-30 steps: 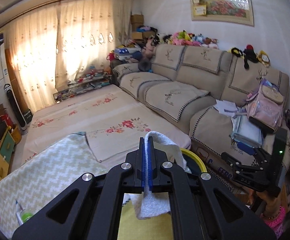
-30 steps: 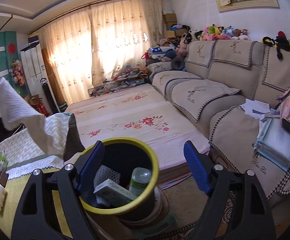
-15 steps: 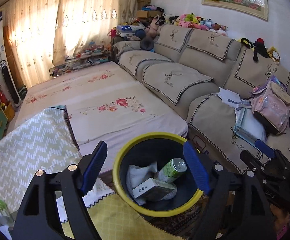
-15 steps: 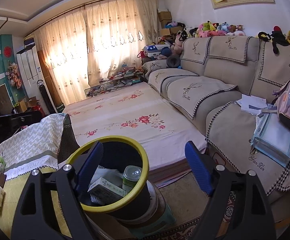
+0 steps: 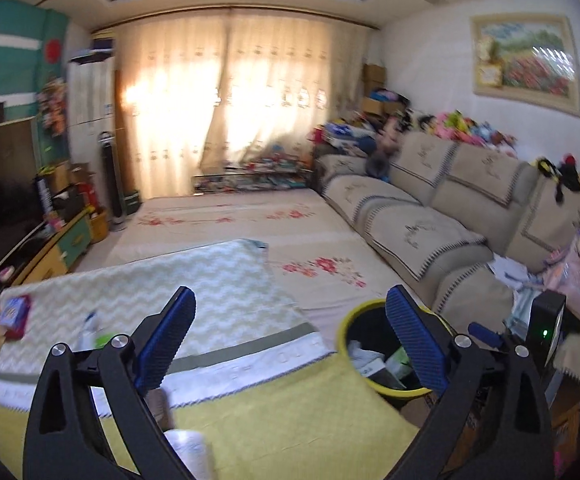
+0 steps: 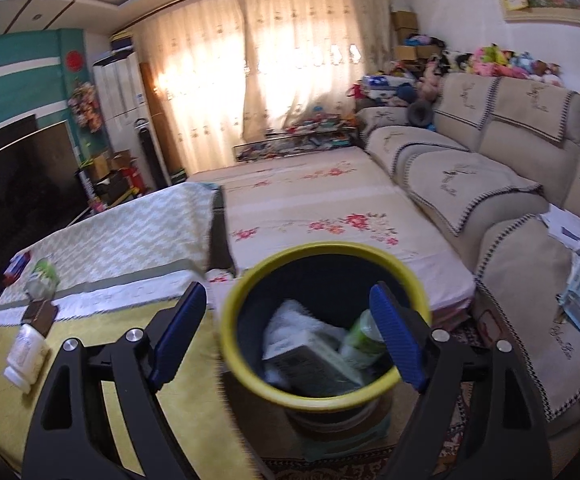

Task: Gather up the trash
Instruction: 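Grasp the white pill bottle with the right gripper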

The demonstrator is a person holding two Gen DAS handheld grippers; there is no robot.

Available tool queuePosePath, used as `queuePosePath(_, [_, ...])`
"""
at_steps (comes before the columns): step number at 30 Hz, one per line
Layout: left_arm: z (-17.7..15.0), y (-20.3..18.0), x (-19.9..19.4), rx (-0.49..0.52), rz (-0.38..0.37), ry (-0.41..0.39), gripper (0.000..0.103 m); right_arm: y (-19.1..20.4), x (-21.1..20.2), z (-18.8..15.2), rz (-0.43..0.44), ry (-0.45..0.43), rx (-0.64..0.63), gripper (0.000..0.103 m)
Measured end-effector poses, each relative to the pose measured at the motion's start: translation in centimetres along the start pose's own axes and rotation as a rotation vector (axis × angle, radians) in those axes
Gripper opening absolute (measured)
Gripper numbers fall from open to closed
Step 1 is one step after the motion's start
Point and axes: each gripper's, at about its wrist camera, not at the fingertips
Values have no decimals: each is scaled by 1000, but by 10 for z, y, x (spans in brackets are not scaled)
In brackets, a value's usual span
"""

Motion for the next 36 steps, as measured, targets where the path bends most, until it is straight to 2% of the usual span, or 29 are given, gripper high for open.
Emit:
queuePosePath(5, [-16, 73, -54, -134, 130, -50, 98, 70, -1, -1, 120, -8, -89, 79])
queuePosePath(11, [-53, 145, -103, -219, 302, -63, 98, 148, -15, -10, 274, -56, -139, 79])
queuePosePath(14, [-68, 168, -117, -258, 340, -53, 98, 186, -22, -21, 355, -66, -164, 79])
queuePosePath(18, [-89, 192, -130, -301, 353, -36, 98, 226, -30, -32, 421, -55, -217, 79])
queuePosePath(26, [-101, 193, -129, -317, 332, -35, 98, 268, -17, -54, 446, 47, -274, 79])
queuePosePath(34, [-103, 191, -115, -319, 314, -5, 98, 273, 1, -69, 382, 122, -301, 79])
queuePosePath(36, [-104, 192, -112, -322, 310, 3, 98, 274, 5, -71, 370, 141, -315, 76])
Point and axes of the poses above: each gripper's, at about its wrist camera, not at the fingertips, and x roughly the way its jaws point, y to its left, z to its top, and after that the axes turned 6 degrees about -x, right-handed
